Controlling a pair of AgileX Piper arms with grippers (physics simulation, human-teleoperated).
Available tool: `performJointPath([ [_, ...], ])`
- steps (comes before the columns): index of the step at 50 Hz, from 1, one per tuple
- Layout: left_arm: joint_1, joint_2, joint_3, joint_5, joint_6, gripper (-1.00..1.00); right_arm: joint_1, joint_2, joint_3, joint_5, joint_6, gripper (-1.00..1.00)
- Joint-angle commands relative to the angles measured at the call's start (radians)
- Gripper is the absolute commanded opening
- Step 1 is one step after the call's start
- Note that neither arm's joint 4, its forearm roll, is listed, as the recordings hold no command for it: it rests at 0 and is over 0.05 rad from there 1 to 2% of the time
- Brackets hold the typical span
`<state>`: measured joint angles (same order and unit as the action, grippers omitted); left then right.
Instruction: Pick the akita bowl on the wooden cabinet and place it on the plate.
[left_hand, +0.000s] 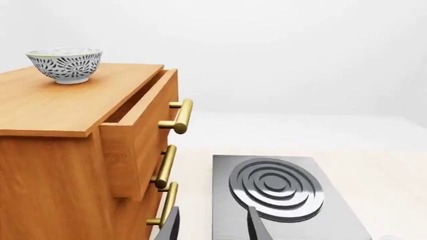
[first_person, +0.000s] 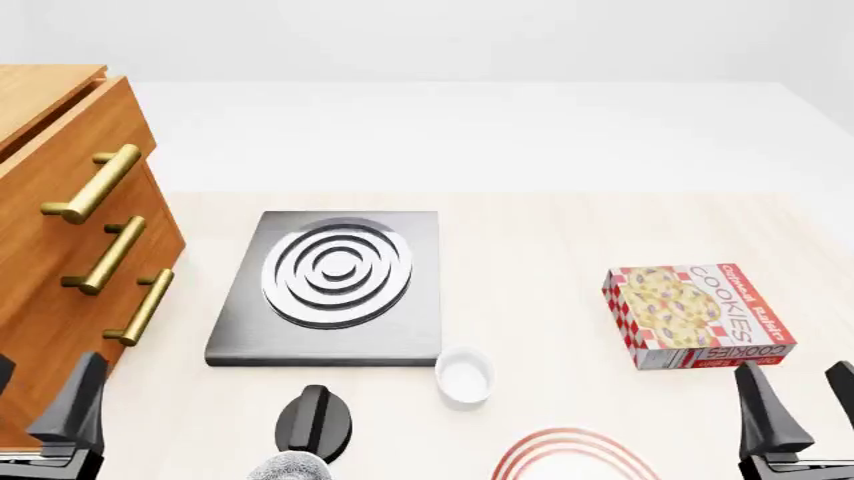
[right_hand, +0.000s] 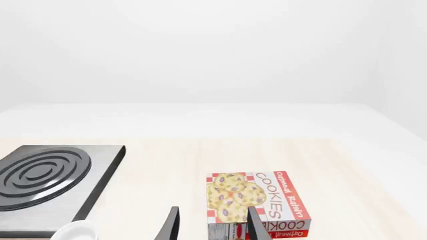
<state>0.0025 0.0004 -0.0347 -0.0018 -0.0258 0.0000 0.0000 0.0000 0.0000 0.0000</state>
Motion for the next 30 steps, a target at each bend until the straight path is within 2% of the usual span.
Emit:
performJointPath([
  [1, 0.006, 0.000, 0.011, -0.003, 0.005, 1.00, 0.000, 0.000, 0.000, 0.000, 0.000, 1.00],
  [11, 0.003, 0.000, 0.001, 0.000, 0.016, 1.00, 0.000, 0.000, 0.000, 0.000, 0.000, 1.00],
  [20, -0.005, 0.000, -0.047, 0.050, 0.049, 1.00, 0.000, 0.000, 0.000, 0.000, 0.000, 1.00],
  [30, -0.033, 0.000, -0.095, 0.120, 0.050, 1.00, 0.000, 0.000, 0.000, 0.000, 0.000, 1.00],
])
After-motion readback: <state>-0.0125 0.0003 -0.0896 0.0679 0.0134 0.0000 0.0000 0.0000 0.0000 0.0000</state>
